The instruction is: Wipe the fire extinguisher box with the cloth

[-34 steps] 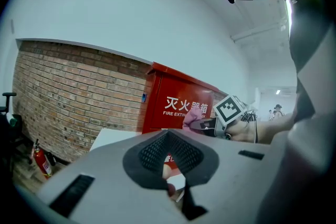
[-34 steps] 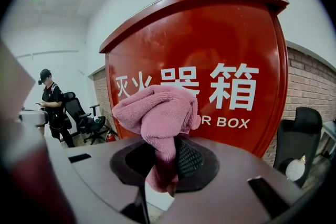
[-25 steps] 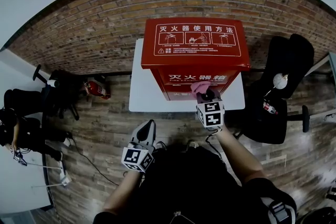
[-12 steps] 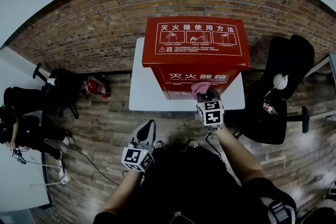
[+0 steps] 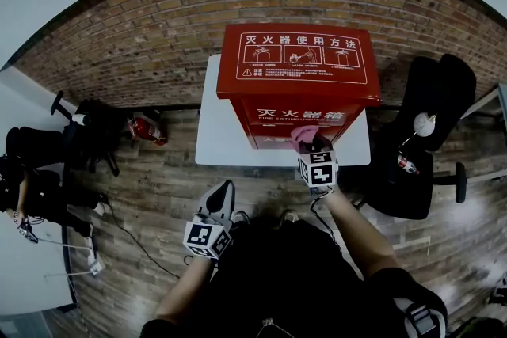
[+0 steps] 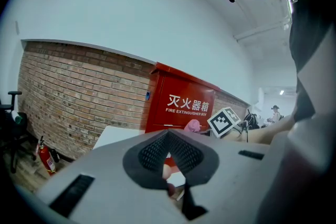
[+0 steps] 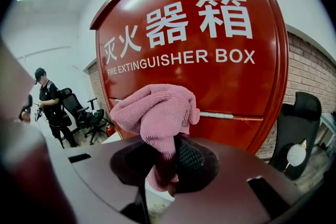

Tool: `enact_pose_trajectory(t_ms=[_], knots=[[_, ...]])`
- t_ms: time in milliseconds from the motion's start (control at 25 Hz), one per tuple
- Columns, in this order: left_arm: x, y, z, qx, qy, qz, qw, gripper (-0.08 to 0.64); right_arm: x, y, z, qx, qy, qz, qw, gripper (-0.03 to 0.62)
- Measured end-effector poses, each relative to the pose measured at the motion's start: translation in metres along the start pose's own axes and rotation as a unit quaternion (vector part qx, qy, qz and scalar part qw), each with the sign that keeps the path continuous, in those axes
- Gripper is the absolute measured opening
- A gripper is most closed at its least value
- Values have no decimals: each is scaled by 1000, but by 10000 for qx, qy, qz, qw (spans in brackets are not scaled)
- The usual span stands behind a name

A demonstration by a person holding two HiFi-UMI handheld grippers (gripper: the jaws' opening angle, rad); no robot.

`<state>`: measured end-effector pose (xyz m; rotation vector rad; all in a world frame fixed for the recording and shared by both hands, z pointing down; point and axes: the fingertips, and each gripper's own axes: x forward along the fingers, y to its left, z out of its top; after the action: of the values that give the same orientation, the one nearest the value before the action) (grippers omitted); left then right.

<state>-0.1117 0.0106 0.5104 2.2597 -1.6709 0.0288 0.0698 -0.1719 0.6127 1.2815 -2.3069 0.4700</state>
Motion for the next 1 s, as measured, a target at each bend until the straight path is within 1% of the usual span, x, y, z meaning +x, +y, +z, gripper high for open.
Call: enact_pose_trajectory(t_ms=[1000], knots=[[-8, 3, -3, 23, -1, 51, 10000, 23, 20, -1, -32, -3, 178, 18, 9998, 86]])
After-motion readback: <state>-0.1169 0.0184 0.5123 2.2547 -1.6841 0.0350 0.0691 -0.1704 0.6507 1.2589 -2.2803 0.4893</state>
